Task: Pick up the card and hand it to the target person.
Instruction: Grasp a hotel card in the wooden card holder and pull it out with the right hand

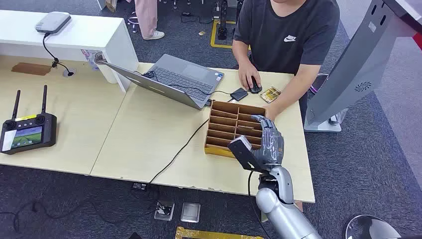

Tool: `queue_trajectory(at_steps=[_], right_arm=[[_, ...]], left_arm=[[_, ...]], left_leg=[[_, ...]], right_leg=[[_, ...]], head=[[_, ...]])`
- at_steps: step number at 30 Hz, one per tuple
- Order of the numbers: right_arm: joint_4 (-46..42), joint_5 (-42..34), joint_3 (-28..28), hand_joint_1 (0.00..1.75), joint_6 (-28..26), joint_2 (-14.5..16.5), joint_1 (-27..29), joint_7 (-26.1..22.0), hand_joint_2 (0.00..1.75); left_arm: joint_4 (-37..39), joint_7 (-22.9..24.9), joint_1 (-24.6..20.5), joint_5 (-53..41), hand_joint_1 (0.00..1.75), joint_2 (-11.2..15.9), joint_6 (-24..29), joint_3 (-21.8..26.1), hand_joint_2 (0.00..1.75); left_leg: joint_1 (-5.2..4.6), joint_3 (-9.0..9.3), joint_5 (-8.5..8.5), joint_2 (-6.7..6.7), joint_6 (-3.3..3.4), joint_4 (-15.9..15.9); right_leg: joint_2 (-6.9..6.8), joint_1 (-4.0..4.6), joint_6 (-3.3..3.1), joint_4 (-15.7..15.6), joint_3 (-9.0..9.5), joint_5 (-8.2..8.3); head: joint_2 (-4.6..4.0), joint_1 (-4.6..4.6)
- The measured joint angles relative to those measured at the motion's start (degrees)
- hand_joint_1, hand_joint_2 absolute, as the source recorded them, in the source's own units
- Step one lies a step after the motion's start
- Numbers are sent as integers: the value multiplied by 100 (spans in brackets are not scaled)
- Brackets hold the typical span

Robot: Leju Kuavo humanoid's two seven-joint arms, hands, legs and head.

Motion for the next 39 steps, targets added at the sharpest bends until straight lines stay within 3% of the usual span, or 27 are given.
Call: queue_trajectory(at_steps=[24, 36, 39], right_arm=[[1122, -91, 158, 68, 67, 98, -532, -221, 175], [1819, -168, 235, 75, 1, 140, -839, -265, 175], [1926, -160, 235, 85, -6, 140, -909, -259, 175]], left_arm=[[0, -5, -34, -11, 0, 0, -45, 0, 175], [0, -13, -79, -39, 0, 0, -109, 0, 175], [0, -13, -86, -44, 0, 0, -110, 0, 175]], left_leg=[[0, 0, 0, 0, 0, 0], [0, 0, 0, 0, 0, 0], [0, 0, 0, 0, 0, 0]], right_leg=[[0, 0, 0, 0, 0, 0], [0, 0, 0, 0, -1, 0], [0, 0, 0, 0, 0, 0]], head=[[0, 2], [0, 1], [0, 1]])
